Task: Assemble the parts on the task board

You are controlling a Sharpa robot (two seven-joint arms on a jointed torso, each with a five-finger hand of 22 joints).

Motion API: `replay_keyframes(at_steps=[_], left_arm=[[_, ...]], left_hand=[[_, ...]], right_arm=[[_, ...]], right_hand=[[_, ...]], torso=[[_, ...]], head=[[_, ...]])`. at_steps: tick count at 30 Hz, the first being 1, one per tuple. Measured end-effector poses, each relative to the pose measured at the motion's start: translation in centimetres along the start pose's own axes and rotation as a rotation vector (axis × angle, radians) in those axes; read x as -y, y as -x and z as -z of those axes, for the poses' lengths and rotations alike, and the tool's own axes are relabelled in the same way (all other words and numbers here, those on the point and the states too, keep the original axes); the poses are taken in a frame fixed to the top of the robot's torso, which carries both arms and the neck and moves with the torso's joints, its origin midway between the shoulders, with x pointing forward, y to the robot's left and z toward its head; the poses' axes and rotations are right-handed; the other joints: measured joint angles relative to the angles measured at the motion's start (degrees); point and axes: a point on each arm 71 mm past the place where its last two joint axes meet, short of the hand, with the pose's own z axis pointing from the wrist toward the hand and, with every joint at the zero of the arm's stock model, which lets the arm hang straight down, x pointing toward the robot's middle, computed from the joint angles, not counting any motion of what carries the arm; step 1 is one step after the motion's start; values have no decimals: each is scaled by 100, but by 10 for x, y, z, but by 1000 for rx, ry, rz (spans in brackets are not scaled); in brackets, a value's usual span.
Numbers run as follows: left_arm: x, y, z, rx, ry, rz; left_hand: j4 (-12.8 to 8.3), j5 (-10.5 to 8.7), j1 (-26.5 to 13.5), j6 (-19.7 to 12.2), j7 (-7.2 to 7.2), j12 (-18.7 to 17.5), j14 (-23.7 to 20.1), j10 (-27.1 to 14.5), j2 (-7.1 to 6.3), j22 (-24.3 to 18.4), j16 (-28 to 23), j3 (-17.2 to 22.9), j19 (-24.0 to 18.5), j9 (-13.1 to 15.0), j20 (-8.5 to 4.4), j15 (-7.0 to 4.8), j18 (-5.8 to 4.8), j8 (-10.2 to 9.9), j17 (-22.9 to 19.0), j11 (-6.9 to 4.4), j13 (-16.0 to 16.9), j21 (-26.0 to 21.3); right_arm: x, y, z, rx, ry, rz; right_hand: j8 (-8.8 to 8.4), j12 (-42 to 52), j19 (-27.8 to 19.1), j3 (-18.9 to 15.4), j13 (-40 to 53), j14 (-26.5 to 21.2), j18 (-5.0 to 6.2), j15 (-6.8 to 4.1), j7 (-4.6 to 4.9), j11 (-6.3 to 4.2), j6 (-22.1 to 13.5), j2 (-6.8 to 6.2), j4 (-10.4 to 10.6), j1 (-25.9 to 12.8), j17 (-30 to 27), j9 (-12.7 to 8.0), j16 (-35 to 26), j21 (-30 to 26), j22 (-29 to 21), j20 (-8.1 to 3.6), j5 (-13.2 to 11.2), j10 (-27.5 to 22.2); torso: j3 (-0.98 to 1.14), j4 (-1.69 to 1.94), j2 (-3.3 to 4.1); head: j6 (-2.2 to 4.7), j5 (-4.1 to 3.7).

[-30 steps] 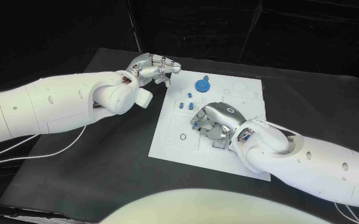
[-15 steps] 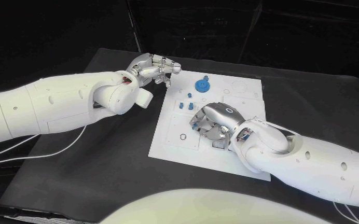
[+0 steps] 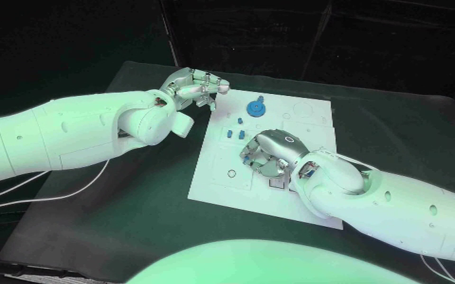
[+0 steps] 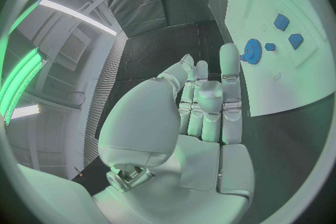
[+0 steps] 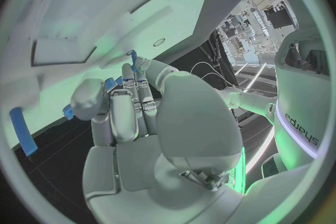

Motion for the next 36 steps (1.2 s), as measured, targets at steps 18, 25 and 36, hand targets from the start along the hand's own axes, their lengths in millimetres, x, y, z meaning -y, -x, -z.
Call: replay_keyframes(at_steps=[18,25,36], left_arm=[[0,0,0,-2,2,1],[0,0,0,-3,3,1],[0,0,0,-3,4,1]], left_hand=[[0,0,0,0,0,0,0,0,0,0,0,0,0,0,0,0,0,0,1,0,-4,0],[0,0,0,0,0,0,0,0,0,0,0,0,0,0,0,0,0,0,1,0,-4,0],[0,0,0,0,0,0,0,0,0,0,0,0,0,1,0,0,0,0,1,0,-3,0]], right_arm=[[-2,0,1,1,0,23],[-4,0,2,7,11,23],[-6,3,7,26,9,51]], right_hand=[[0,-1,0,-18,5,0,0,0,0,-10,0,0,-15,0,-12,0,0,0,-5,0,-2,11],[0,-2,0,-19,4,0,0,0,0,-10,0,0,-14,0,-12,0,0,0,5,0,12,10],[0,-3,21,-19,3,0,1,0,0,-8,0,0,-13,0,-5,0,0,34,54,-21,13,9]], torso=[[2,0,0],[2,-1,-1],[2,-6,-4]], head=[[-10,3],[-7,3],[5,3]])
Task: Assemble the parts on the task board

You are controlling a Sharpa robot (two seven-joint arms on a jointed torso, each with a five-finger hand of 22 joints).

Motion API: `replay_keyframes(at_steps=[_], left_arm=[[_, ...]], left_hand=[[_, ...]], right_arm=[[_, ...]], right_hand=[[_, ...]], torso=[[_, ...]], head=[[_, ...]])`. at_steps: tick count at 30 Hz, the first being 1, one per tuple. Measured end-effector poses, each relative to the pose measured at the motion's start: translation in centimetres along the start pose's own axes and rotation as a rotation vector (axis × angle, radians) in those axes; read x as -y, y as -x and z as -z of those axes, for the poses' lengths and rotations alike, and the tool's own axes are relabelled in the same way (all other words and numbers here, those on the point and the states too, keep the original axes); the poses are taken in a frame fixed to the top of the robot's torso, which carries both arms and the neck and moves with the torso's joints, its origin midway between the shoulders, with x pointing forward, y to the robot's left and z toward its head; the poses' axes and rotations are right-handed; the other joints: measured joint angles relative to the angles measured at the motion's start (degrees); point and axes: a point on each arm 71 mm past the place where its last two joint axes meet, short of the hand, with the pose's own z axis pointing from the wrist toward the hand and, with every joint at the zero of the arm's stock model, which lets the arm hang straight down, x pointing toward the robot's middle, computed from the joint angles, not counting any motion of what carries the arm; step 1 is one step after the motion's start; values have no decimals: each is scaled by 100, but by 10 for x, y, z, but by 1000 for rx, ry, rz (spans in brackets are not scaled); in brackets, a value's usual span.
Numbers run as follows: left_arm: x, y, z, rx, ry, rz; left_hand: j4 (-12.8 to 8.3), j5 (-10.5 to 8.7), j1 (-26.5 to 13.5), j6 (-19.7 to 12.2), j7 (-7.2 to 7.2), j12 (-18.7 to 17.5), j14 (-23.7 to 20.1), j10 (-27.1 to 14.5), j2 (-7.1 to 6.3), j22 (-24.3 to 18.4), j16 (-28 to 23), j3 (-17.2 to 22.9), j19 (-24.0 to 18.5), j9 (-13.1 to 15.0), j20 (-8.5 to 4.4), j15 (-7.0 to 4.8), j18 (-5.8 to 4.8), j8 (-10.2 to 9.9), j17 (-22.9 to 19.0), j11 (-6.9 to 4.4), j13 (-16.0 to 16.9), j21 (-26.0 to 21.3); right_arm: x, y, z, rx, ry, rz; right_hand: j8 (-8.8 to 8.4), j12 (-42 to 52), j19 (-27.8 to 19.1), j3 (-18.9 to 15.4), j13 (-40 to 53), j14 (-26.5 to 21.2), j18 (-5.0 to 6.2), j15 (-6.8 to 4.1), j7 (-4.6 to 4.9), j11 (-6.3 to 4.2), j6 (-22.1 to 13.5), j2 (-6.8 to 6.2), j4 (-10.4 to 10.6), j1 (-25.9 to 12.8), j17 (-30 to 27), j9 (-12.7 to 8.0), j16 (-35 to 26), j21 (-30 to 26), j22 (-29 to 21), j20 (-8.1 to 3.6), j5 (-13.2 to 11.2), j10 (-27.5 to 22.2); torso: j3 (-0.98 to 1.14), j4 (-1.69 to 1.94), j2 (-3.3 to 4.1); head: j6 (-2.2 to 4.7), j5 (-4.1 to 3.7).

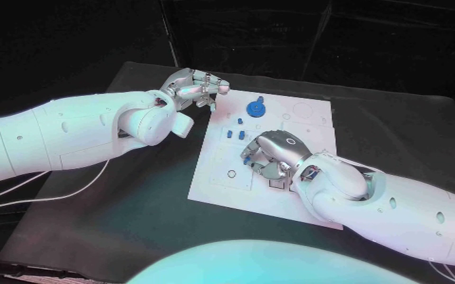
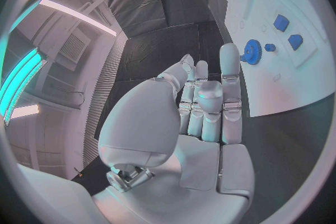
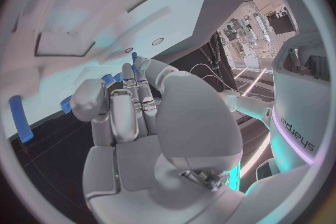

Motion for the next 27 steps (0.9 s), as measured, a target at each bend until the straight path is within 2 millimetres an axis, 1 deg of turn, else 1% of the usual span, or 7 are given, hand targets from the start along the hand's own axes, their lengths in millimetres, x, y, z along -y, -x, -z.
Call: replay_keyframes(at_steps=[10,15,27], left_arm=[[0,0,0,0,1,0],[0,0,0,-1,1,1],[0,0,0,-2,2,1]], left_hand=[[0,0,0,0,0,0,0,0,0,0,0,0,0,0,0,0,0,0,0,0,0,0],[0,0,0,0,0,0,0,0,0,0,0,0,0,-1,0,0,0,0,0,0,1,0],[0,0,0,0,0,0,0,0,0,0,0,0,0,-5,0,0,0,0,0,0,1,0]], right_arm=[[1,2,4,10,-17,42],[2,2,3,11,-21,53],[-3,1,-1,10,-10,54]], right_hand=[[0,-9,0,-1,6,0,0,0,0,1,0,0,0,0,0,5,0,0,13,0,0,-1],[0,-10,22,-4,6,0,0,0,0,1,0,0,4,0,0,4,0,0,19,22,0,-1],[0,-10,22,-5,2,0,0,0,0,2,0,0,5,0,-11,3,0,32,32,22,-2,-2]], torso=[[-1,1,0],[-3,5,0],[-5,10,5]], head=[[7,-3],[9,-7],[-15,4]])
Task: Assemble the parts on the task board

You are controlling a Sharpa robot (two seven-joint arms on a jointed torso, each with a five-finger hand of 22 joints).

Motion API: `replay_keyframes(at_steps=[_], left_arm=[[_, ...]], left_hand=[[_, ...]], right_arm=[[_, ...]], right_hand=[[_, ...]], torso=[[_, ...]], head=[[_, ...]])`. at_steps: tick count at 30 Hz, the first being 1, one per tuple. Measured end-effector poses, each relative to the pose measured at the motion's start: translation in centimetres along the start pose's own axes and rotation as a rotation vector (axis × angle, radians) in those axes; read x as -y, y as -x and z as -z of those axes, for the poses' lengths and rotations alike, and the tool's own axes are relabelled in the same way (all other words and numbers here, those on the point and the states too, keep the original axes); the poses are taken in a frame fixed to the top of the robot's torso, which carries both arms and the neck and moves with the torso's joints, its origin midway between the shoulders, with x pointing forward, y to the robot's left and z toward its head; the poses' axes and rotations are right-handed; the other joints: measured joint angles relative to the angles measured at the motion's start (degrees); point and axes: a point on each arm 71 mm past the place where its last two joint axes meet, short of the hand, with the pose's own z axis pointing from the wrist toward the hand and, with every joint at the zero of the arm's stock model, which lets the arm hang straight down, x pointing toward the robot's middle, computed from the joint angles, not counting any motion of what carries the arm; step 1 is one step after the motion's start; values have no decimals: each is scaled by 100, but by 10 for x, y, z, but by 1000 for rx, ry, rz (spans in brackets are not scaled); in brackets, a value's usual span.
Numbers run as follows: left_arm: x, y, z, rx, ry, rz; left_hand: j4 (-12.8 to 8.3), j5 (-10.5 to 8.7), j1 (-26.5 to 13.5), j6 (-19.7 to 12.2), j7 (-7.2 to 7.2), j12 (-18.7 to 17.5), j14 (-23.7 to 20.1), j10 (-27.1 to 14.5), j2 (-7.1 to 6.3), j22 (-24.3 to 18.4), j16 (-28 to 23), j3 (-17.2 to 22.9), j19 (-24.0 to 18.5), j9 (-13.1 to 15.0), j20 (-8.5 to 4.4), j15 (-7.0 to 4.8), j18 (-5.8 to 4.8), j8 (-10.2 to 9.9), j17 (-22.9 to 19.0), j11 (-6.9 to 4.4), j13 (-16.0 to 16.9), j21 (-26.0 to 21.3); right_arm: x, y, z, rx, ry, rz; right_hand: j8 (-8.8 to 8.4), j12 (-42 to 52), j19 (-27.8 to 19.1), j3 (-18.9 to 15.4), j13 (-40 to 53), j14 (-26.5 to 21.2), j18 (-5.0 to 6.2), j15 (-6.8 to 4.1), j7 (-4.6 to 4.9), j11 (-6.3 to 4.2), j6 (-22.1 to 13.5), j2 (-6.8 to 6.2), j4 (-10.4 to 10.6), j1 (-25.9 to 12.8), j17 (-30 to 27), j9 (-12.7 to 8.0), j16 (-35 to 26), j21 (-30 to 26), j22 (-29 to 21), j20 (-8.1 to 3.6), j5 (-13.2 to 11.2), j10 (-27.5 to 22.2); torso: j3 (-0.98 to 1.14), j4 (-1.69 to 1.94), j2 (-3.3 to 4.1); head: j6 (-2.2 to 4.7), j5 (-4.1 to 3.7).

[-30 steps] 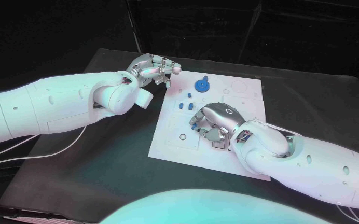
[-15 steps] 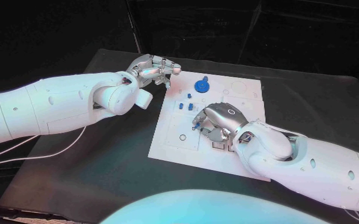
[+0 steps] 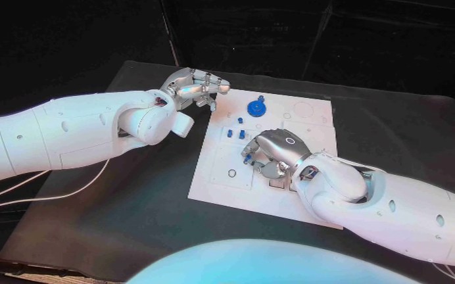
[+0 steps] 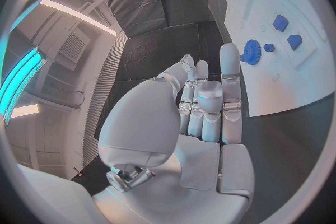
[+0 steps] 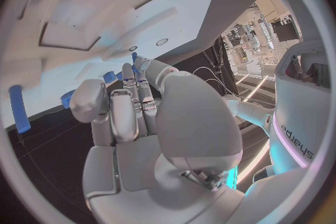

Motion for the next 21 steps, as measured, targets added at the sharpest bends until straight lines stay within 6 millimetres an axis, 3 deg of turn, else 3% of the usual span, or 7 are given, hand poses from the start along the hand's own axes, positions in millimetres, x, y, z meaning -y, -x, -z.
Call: replay_keyframes(at_steps=[21], left_arm=[[0,0,0,-1,1,0]], left_hand=[[0,0,0,0,0,0,0,0,0,0,0,0,0,1,0,0,0,0,0,0,1,0]], right_arm=[[4,-3,-2,-29,-9,8]], right_hand=[[0,34,0,0,6,0,0,0,0,-12,0,0,0,0,-5,0,0,0,10,0,-8,12]], torso=[[2,-4,0]], head=[[-54,26]])
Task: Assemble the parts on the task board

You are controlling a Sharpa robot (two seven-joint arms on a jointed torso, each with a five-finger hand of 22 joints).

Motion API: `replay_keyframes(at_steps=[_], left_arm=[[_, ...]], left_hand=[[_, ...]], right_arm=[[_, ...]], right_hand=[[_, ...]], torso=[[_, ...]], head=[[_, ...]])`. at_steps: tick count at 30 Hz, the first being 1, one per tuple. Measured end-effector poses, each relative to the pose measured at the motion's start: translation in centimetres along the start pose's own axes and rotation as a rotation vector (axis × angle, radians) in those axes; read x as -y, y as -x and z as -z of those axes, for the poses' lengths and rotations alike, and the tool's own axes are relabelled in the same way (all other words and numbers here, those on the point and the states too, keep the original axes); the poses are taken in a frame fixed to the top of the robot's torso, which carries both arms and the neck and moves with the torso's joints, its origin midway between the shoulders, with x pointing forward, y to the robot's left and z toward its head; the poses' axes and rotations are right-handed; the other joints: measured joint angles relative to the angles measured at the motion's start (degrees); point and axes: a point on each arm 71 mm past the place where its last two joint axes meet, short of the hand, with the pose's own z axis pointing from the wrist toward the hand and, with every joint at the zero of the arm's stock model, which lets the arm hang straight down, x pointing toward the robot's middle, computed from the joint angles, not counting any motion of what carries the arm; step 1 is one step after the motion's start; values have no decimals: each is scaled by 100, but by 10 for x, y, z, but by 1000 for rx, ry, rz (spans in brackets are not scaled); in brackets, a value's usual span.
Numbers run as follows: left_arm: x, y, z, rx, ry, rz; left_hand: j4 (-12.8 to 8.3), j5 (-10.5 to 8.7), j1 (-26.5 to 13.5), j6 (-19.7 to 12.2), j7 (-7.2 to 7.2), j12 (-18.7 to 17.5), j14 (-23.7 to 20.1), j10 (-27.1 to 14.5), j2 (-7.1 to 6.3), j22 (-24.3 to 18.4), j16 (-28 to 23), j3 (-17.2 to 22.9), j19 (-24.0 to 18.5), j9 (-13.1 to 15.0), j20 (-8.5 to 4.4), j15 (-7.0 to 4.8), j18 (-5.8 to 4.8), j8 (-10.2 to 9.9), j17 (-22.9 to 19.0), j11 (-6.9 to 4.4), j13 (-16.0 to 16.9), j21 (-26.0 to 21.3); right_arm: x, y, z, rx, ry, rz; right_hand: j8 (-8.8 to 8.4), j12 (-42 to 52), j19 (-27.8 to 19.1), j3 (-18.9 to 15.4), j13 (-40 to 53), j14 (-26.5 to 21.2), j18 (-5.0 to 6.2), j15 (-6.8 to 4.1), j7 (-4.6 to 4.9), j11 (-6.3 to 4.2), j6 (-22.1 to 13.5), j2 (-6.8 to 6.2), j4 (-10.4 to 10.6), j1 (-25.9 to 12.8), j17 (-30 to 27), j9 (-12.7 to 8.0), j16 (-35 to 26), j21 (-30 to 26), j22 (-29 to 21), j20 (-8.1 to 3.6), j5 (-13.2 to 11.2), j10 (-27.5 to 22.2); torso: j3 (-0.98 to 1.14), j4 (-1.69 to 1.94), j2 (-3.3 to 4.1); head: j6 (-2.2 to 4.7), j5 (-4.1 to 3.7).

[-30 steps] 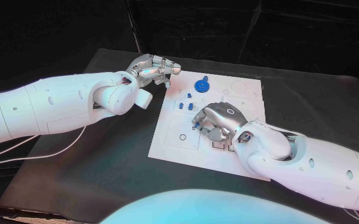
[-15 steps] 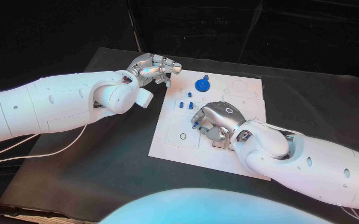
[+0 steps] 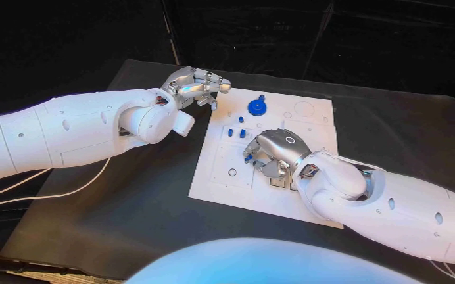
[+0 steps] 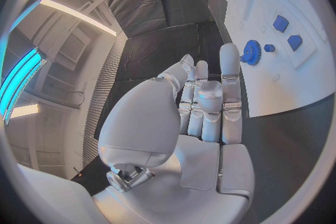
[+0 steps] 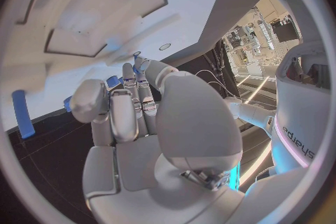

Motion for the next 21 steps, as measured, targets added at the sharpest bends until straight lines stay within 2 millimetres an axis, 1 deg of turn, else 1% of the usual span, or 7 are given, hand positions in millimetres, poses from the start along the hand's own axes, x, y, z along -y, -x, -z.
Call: replay_keyframes(at_steps=[11,12,16,17,21], left_arm=[[0,2,-1,4,2,-1],[0,2,-1,4,2,-2],[-1,2,-1,4,3,-2],[-1,2,-1,4,3,-2],[-1,2,-2,4,4,-2]], left_hand=[[0,0,0,0,0,0,0,0,0,0,0,0,0,0,0,0,0,0,0,0,0,0],[0,0,0,-22,22,0,-13,0,0,-2,0,0,0,0,0,12,0,0,-2,0,0,0],[0,0,0,-21,21,0,-21,0,0,-5,0,0,0,1,0,21,0,0,-8,0,0,0],[0,0,0,-21,21,0,-21,0,0,-5,0,0,0,1,0,21,0,0,-8,0,0,0],[0,0,0,-21,21,0,-21,0,0,-5,0,0,0,1,0,21,0,0,-8,0,0,0]], right_arm=[[-3,-1,0,-8,9,-6],[-3,0,0,-8,9,-6],[-3,0,1,-7,13,-8],[-4,0,2,-6,14,-9],[-4,1,3,-3,15,-9]], right_hand=[[0,0,0,0,-2,0,0,0,0,0,0,0,0,0,0,3,0,0,-1,0,-2,0],[0,0,0,0,-2,0,0,0,0,0,0,0,0,0,0,3,0,0,-1,0,-3,0],[0,0,0,0,-2,0,0,0,0,0,0,2,0,-2,1,2,0,0,13,0,-3,0],[0,0,0,0,-2,0,0,0,0,0,0,21,0,-21,1,1,0,0,13,0,-3,0],[0,-1,0,0,-2,0,0,0,0,1,0,32,0,-31,1,1,0,0,13,0,-4,-1]], torso=[[3,-2,0],[3,-3,0],[6,-7,-1],[6,-7,-1],[6,-7,-4]], head=[[-5,-4],[-5,-4],[-5,-3],[-5,-3],[5,-9]])
